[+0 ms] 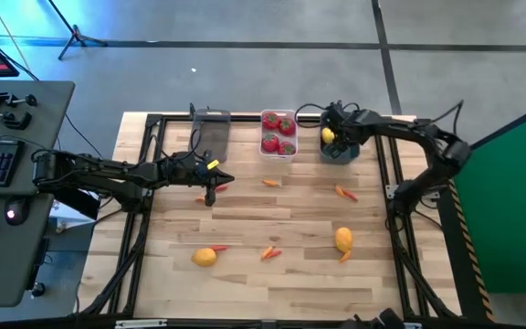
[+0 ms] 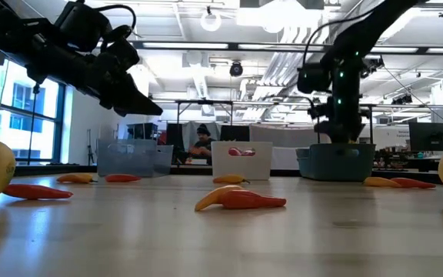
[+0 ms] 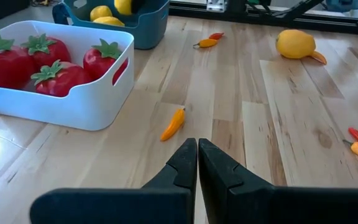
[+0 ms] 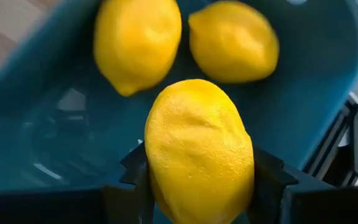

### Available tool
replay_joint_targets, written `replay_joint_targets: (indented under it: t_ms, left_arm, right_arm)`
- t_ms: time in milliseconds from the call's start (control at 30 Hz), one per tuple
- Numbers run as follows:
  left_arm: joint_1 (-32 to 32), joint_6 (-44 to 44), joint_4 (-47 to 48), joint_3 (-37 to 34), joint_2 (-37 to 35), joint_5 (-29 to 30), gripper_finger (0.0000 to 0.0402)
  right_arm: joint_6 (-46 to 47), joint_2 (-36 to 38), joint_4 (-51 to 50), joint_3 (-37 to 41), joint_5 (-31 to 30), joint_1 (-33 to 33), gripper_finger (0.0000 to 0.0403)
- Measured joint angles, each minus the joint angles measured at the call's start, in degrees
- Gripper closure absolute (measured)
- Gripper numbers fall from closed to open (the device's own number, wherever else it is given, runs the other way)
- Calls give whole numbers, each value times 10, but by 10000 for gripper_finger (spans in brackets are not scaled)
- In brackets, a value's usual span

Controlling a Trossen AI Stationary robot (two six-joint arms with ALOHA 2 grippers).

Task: Sort produce into baskets
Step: Put the yellow lemon into the blue bin

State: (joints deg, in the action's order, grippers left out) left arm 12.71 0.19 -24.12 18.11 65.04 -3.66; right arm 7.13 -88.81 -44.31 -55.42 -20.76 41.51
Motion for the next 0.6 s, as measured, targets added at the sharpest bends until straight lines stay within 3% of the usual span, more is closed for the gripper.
replay_joint_targets:
  t_ms: [133,300,433,600]
  left_arm:
    - [0,-13,0,0,0,3,400]
    - [0,-21,1,0,0,8,399]
    - [-1,-16,7,1,-2,7,388]
    - [-14,9,104,49,-5,1,359]
  right_arm:
    - [-7,-36,3,0,0,13,235]
    - [-16,-53,8,0,-3,16,187]
    - [-26,-42,7,0,-14,12,137]
    - [-41,2,2,0,-32,-4,110]
